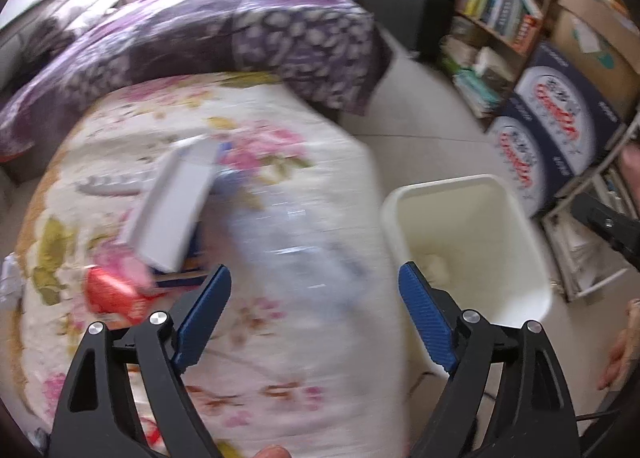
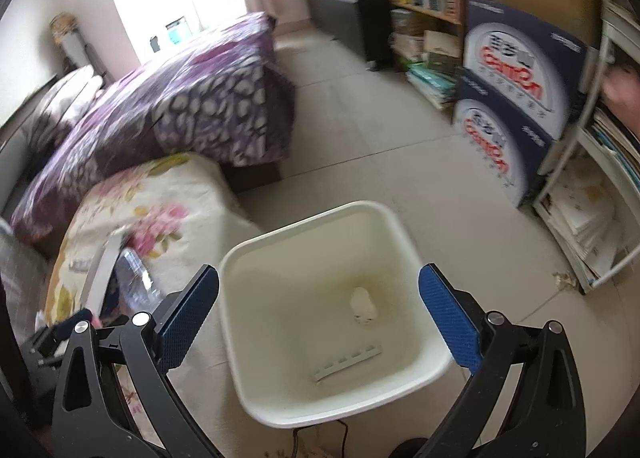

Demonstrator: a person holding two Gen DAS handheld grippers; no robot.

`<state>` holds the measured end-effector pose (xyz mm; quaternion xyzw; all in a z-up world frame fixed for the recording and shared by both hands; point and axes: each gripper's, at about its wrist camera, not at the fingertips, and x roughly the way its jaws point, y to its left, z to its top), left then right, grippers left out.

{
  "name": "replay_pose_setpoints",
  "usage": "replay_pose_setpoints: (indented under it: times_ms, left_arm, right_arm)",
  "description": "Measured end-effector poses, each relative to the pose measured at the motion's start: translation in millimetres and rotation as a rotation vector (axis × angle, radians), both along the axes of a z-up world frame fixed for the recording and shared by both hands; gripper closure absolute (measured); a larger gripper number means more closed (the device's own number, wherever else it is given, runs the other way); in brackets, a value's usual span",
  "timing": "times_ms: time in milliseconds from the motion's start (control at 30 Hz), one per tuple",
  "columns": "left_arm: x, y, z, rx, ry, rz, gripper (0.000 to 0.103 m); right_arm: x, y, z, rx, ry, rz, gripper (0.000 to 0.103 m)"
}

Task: Collect trash
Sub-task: 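Lower the paper cup over the basket and open the left tool, then grasp the crumpled blue-grey bag with left tool while right grasps torn red-white wrapper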

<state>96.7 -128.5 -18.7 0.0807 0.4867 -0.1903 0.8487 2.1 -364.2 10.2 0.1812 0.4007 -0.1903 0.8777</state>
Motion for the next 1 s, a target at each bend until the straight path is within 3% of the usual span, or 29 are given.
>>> replay_pose_setpoints:
  times_ms: [367, 467, 733, 1000]
  left_arm:
    - [41, 130, -13, 0.141, 0.002, 0.207, 0.019]
    - [48, 155, -14, 0.192, -0.01, 0.224, 0.019]
    - [83, 245, -35, 0.327, 0.006, 0.328, 0.018]
    - [119, 311, -51, 0.428, 0.005, 0.402, 0.017]
  right_arm:
    - [43, 90, -10, -0.005, 0.03, 0.229, 0.007]
    - [53, 118, -12, -0.005, 0.029, 0.307, 0.007]
    - [72, 214, -26, 0.019, 0.03, 0.676, 0.007]
    - [71, 310, -53, 0.062, 0.118, 1.013, 0.007]
